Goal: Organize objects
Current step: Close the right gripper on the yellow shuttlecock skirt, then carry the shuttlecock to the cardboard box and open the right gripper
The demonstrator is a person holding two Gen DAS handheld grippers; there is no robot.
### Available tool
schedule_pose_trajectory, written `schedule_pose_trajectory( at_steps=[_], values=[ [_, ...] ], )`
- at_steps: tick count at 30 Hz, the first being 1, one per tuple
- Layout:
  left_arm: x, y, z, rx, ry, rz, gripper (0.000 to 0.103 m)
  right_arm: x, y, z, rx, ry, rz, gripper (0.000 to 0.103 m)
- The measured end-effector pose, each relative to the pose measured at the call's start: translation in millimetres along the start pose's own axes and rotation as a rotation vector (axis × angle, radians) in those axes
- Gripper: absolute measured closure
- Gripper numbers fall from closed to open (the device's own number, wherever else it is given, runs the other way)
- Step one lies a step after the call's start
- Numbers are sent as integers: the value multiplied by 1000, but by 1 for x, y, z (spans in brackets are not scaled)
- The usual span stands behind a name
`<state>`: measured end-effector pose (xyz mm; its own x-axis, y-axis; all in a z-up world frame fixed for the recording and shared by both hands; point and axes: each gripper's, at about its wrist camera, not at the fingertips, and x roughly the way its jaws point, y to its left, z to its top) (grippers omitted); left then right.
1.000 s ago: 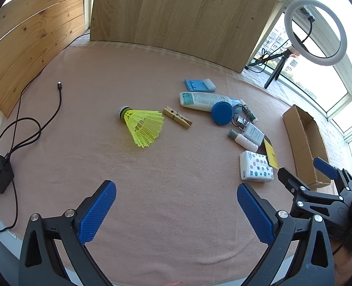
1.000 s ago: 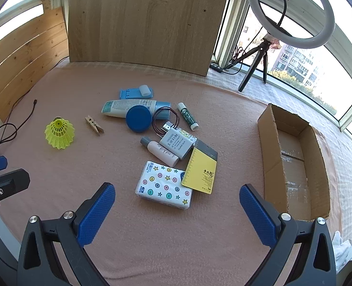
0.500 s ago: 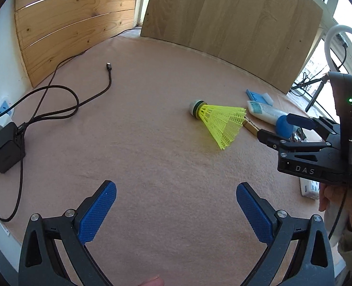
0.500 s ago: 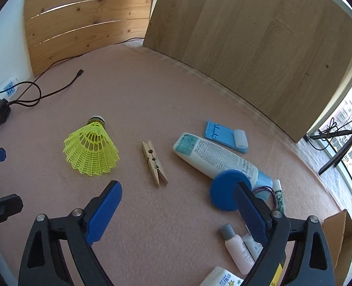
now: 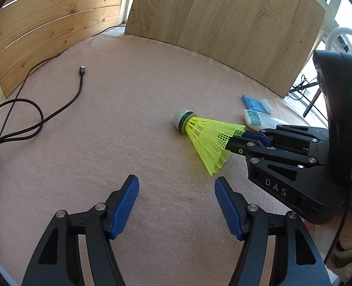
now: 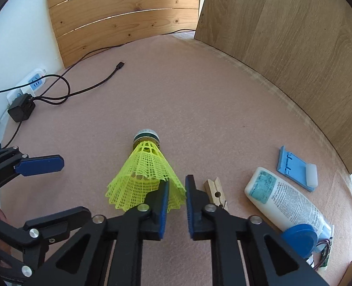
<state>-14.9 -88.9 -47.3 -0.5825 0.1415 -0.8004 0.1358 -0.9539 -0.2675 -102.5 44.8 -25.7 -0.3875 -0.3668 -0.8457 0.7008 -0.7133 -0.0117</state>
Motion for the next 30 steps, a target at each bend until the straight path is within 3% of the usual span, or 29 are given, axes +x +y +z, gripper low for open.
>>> schedule_pose_trajectory(
  at_steps=[5, 11, 14, 19, 21, 22, 23, 25, 30],
  values=[
    [10, -10, -4, 24, 6, -25, 50, -12, 5, -10, 73, -8, 26, 100],
    [17, -18, 4, 52, 8, -50, 54, -16, -7, -16, 181, -37, 29, 101],
    [8, -17, 7, 37, 2, -131, 52, -20, -12, -20, 207, -44, 47, 101],
    [11, -25, 8, 76, -3, -129, 53, -31, -17, -35, 263, -51, 79, 102],
    [18, -27, 7, 71, 13, -130, 67, -35, -16, -42, 280, -49, 78, 102],
    [21, -27, 6, 69, 24, -136, 85, -36, -16, -46, 290, -48, 75, 102],
    [23, -28, 5, 66, 31, -149, 92, -37, -15, -48, 294, -46, 74, 102],
    [22, -31, 2, 64, 30, -175, 101, -40, -11, -53, 296, -52, 65, 102],
    [4, -51, -3, 111, -5, -173, 102, -61, -7, -60, 307, -102, 36, 102]
  ],
)
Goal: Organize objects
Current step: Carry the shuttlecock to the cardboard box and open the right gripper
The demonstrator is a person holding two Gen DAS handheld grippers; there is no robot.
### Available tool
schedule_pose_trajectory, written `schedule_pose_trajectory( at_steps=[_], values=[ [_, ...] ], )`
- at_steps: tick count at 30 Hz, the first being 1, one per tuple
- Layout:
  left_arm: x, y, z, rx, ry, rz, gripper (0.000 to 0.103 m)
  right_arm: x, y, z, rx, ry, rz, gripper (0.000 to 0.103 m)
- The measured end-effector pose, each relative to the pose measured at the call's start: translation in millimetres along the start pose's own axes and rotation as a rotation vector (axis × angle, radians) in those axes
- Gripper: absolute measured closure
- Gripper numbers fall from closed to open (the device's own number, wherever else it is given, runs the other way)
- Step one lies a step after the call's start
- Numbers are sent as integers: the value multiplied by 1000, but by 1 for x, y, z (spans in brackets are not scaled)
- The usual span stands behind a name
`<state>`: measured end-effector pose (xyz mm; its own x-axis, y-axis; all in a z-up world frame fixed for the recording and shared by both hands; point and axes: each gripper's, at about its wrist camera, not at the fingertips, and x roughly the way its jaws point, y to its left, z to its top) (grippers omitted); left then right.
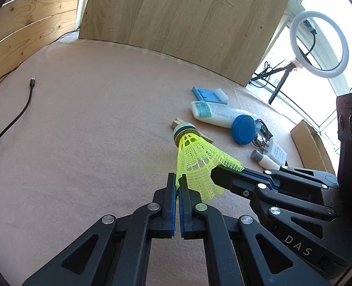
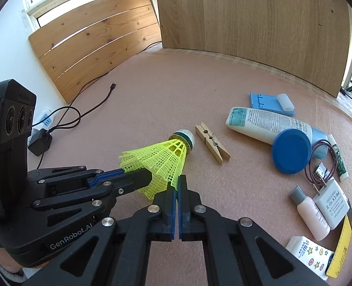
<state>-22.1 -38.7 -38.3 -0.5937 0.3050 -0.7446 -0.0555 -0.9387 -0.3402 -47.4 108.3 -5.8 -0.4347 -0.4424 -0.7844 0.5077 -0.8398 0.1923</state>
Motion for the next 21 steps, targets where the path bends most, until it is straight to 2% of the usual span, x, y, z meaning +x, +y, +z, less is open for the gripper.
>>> schedule_pose_trajectory(
  at_steps=[6, 12, 16, 21],
  values=[
    [-30, -34, 8, 39, -37, 9, 102, -39, -7, 1, -1, -74, -18, 102],
    [-49, -96, 17, 111, -60, -3, 102, -93, -34, -7, 35, -154, -43, 102],
    [-47, -157, 23, 177, -69, -36, 102, -133, -67, -19, 73, -202, -81, 102],
    [-25, -245, 22, 264, -53, -95, 102, -185, -128, -48, 150, -247, -147, 102]
  ],
)
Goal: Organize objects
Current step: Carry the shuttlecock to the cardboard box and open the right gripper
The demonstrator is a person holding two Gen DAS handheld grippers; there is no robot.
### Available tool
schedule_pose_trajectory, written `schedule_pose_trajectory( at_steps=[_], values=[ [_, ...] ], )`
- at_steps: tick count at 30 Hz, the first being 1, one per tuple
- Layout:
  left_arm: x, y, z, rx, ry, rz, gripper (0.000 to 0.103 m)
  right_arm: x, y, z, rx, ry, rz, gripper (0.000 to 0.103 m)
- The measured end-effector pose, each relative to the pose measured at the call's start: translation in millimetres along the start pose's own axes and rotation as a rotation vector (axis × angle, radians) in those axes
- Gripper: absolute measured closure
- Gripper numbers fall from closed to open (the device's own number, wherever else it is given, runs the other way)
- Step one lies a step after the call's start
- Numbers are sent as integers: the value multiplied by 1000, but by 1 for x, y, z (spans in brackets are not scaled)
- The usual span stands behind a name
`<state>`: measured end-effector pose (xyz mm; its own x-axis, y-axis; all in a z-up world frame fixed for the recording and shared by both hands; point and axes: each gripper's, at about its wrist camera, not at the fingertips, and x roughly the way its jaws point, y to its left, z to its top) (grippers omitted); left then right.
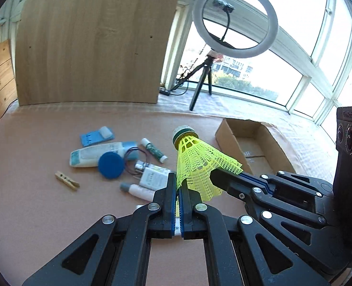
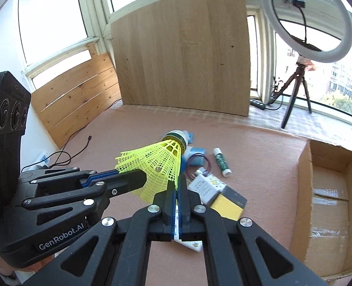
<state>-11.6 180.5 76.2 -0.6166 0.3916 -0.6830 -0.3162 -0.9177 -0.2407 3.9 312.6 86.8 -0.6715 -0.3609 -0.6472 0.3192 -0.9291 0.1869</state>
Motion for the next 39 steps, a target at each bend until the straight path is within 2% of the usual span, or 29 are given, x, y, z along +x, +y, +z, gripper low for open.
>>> schedule_pose_trajectory(
  at_steps=[7, 12, 14, 15, 17, 18, 19, 20, 21, 25, 30, 35, 39],
  values=[
    [53, -123, 13, 103, 38, -109, 102, -57, -105, -18, 101, -21, -121, 102],
    [84, -182, 14, 162, 75, -154, 102, -82, -161, -31, 160, -32, -183, 102],
    [93, -197, 14, 177, 85, -149, 97, -85, -176, -35, 169, -28, -204, 102],
    [97, -200, 13, 183, 90, -146, 91, -84, -182, -38, 166, -23, -231, 101],
    [102, -204, 8, 193, 94, -84, 38, -81, -192, -44, 164, -11, -310, 97],
    [100, -203, 6, 190, 72, -39, 28, -83, -197, -48, 176, -10, -344, 84],
    [97, -198, 5, 184, 49, -15, 15, -87, -202, -51, 200, -18, -363, 78],
    [91, -187, 3, 173, 28, -11, 11, -91, -204, -53, 222, -30, -356, 63],
    [86, -179, 3, 163, 19, -10, 11, -95, -205, -55, 234, -39, -356, 57],
    [75, -135, -1, 123, 36, 18, 11, -99, -198, -55, 252, -38, -381, 57],
    [55, -71, -10, 68, 32, 70, 11, -88, -164, -49, 234, -33, -372, 57],
    [25, 5, -23, -16, 12, 135, 10, -58, -107, -40, 166, 5, -311, 57],
    [-2, 70, -41, -101, 6, 179, 10, -17, -53, -44, 93, 95, -244, 57]
  ],
)
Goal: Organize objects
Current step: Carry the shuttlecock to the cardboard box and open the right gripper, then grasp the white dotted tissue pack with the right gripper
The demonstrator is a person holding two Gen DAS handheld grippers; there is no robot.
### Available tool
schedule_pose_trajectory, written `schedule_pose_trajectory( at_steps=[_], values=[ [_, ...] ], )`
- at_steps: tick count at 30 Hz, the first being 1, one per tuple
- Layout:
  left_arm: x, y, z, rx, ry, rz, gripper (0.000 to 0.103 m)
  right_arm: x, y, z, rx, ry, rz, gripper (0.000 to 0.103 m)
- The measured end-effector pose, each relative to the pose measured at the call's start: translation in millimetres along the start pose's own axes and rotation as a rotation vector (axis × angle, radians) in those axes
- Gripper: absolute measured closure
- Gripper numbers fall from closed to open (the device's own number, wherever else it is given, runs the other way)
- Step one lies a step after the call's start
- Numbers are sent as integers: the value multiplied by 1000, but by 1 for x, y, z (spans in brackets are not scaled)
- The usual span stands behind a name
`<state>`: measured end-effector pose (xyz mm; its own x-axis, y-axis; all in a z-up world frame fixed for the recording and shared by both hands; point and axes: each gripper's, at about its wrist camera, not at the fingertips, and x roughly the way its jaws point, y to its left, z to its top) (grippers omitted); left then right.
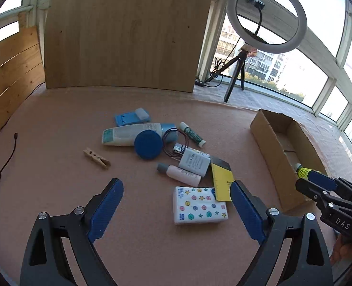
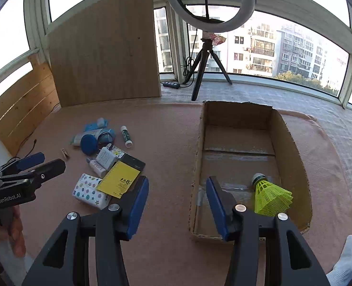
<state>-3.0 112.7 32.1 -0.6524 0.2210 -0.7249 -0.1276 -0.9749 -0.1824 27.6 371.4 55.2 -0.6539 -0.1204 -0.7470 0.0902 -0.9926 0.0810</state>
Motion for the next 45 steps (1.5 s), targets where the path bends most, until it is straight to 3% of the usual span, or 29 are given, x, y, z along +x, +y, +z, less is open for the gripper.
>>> schedule_pose_trajectory(
  at_steps=[4, 8, 10, 15, 17, 19, 22, 26, 31, 37, 40, 41, 43, 45],
  values=[
    [-15, 60, -21, -83, 21, 27, 9, 49, 45, -19, -35, 158, -23, 57],
    [-29, 106, -38, -125, 28, 71, 9, 87, 63, -29, -14, 243, -58, 57],
    [-38, 125, -46, -150, 24, 90, 9, 89, 80, -32, -14, 247, -1, 57],
    [-45, 159, -57, -207, 33, 144, 9, 86, 178, -45, -244, 225, 238, 57],
    [-48, 170, -59, -228, 30, 148, 9, 85, 195, -49, -255, 229, 271, 57],
    [-46, 171, -59, -234, 29, 149, 9, 84, 190, -54, -228, 238, 267, 57],
    [-35, 162, -56, -221, 40, 129, 9, 79, 163, -63, -183, 238, 193, 57],
    [-13, 142, -53, -149, 58, 108, 9, 83, 132, -67, -106, 241, 144, 52],
    [4, 136, -48, -122, 89, 112, 9, 90, 149, -60, -116, 173, 155, 41],
    [8, 141, -49, -130, 98, 119, 9, 112, 162, -46, -111, 144, 70, 38],
    [8, 145, -50, -128, 87, 98, 9, 116, 157, -41, -100, 143, 87, 40],
    [8, 146, -49, -125, 81, 82, 9, 115, 156, -40, -113, 144, 109, 52],
    [6, 149, -49, -111, 62, 44, 9, 113, 156, -40, -162, 154, 137, 53],
    [4, 149, -48, -82, 48, -5, 9, 110, 155, -42, -215, 173, 247, 53]
  ],
)
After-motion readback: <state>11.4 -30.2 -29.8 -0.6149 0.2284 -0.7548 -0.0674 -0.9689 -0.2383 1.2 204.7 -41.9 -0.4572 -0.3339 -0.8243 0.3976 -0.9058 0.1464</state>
